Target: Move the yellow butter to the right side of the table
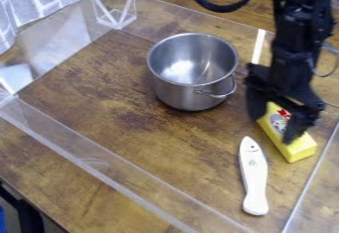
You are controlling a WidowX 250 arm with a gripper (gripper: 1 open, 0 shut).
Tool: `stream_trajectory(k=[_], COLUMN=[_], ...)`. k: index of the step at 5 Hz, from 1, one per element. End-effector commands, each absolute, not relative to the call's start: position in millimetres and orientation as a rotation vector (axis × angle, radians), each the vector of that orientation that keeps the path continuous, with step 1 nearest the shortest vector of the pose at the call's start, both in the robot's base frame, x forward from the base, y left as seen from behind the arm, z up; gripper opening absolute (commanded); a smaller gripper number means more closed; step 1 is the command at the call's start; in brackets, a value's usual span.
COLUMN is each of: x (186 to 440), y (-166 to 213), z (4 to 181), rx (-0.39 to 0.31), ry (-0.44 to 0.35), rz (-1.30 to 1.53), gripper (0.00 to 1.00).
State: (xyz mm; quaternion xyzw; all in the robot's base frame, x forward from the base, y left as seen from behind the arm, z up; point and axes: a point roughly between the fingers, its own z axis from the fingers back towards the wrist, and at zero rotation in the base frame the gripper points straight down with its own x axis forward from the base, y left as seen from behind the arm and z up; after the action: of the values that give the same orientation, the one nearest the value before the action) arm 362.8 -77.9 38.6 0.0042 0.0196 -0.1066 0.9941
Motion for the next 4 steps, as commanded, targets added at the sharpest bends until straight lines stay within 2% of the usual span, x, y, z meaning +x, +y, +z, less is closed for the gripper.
stream_trajectory(k=[1, 2, 3, 4], x=[364, 365, 364, 363], y=[-50, -29, -18, -16], z=[89.2, 111.7, 115.2, 107.4], rx=[0.032, 0.043, 0.044, 0.044], ry=[-0.061, -0.103, -0.103, -0.081], rz=[-0.139, -0.102, -0.072, -0.066], gripper=[1.0, 1.0, 1.0, 1.0])
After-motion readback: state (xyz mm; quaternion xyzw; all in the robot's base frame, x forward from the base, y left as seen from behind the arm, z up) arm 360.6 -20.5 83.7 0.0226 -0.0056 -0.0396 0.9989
